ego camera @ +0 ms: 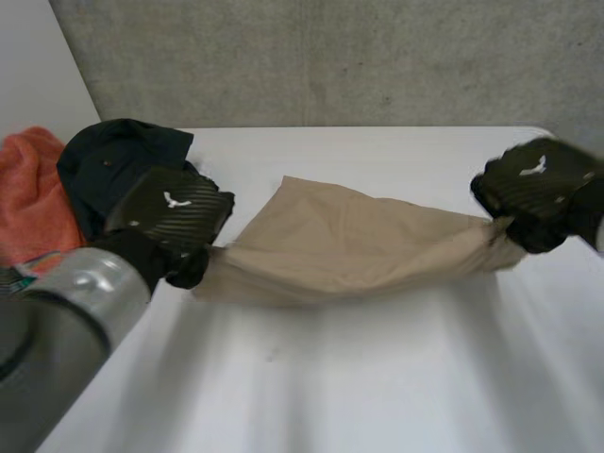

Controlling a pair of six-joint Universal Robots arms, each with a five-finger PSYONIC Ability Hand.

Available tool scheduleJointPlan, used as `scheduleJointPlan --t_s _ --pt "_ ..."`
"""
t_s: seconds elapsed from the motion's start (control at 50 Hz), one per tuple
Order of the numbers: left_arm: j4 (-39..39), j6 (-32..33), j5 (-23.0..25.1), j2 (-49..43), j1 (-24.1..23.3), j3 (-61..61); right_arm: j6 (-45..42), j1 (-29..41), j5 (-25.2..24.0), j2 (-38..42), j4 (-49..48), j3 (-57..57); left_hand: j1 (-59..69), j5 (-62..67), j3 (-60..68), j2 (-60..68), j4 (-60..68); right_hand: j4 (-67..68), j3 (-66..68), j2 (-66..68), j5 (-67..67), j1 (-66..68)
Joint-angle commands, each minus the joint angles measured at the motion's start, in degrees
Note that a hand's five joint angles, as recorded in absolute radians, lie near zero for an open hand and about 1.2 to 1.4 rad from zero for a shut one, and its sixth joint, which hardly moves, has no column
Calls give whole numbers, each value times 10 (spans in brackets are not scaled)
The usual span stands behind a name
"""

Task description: Fold the laundry.

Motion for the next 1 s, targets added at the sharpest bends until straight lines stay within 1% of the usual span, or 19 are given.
scheduleJointPlan --t_s 0.02,0.06,0.12,0.14,0.18,0.2,0.22,0.28,0.3,0.34,0.4,0.5,0.62,0.64,0.72,0.8,0.9,0.96,1.0 --pt "32 24 -7 -192 4 123 -19 33 56 133 -26 -47 164 135 117 117 115 113 123 130 134 186" --pt "35 43 -8 -253 8 200 -17 42 71 172 -69 -80 164 135 117 117 115 113 123 130 134 186" --pt "45 63 -10 -302 7 290 -11 46 85 199 -141 -110 164 135 117 117 115 113 123 130 134 186" --pt "68 72 -14 -327 10 353 -7 50 91 205 -205 -126 164 135 117 117 115 113 123 130 134 186" --pt "110 80 -14 -345 13 410 -2 53 98 208 -284 -140 164 135 117 117 115 113 123 130 134 186" --pt "138 86 -14 -351 15 434 3 56 99 208 -331 -143 164 135 117 117 115 113 123 130 134 186" --pt "208 93 -14 -353 17 475 17 58 100 207 -428 -148 164 135 117 117 115 113 123 130 134 186" --pt "320 100 -15 -348 20 508 40 60 109 202 -578 -150 164 135 117 117 115 113 123 130 134 186" --pt "387 101 -14 -338 22 515 53 61 115 201 -658 -151 164 135 117 117 115 113 123 130 134 186" --pt "436 101 -15 -326 24 520 58 64 122 198 -703 -153 164 135 117 117 115 113 123 130 134 186" --pt "447 100 -17 -314 26 514 59 79 128 202 -691 -177 164 135 117 117 115 113 123 130 134 186" --pt "388 97 -21 -310 24 470 63 95 132 215 -620 -192 164 135 117 117 115 113 123 130 134 186" --pt "366 80 -19 -275 27 304 65 101 137 223 -568 -151 164 135 117 117 115 113 123 130 134 186" --pt "368 77 -15 -262 28 255 65 101 138 231 -558 -134 164 135 117 117 115 113 123 130 134 186" --pt "374 76 -15 -257 22 163 64 101 140 271 -523 -96 164 135 117 117 115 113 123 130 134 186" --pt "372 76 -15 -262 21 104 61 102 143 322 -499 -79 164 135 117 117 115 113 123 130 134 186" --pt "355 80 -18 -280 17 70 55 108 142 346 -474 -64 164 135 117 117 115 113 123 130 134 186" --pt "320 81 -19 -261 16 41 54 108 142 337 -438 -47 164 135 117 117 115 113 123 130 134 186" --pt "278 81 -19 -219 16 19 53 107 142 319 -400 -30 164 135 117 117 115 113 123 130 134 186"
